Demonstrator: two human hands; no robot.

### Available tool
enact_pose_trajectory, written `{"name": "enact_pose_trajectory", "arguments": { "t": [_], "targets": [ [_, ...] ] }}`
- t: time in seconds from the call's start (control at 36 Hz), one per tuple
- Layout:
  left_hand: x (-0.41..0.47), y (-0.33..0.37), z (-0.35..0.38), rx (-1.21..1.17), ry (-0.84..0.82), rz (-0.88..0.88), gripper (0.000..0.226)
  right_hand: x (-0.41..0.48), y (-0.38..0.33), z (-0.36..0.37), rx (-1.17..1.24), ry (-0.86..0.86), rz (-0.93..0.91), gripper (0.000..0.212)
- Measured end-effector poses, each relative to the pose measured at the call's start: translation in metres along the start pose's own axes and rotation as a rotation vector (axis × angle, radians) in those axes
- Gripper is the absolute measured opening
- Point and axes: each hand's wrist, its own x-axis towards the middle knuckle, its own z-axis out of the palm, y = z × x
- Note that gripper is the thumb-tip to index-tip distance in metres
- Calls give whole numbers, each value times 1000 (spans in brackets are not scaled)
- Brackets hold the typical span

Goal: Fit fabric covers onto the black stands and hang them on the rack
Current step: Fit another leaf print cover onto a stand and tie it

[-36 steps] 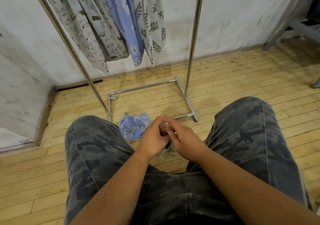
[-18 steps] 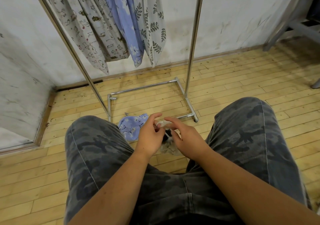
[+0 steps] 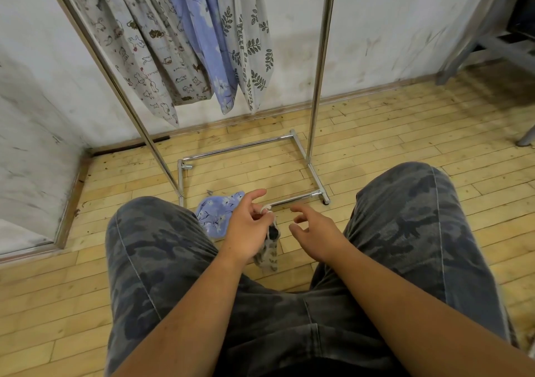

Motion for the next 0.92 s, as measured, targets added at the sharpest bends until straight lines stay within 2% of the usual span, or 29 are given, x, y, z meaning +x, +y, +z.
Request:
{"name": "enact_pose_trajectory", "arguments": {
  "t": [0.22,0.47,0.67,0.92],
  "targets": [
    [-4,10,-2,-67,-93,-100,48,-3,-3,3,-18,-55,-9,56],
    [-25,25,6,-91,-249,-119,48,-3,-3,3,-115,-74,-19,53],
    [-32,31,6,-173,-225,-148,47,-5,-6,2,-125,-120,-6,59],
    [-39,41,8,-249,-227,-149,46,-6,-9,1,-74,-123,-29,52]
  ]
}}
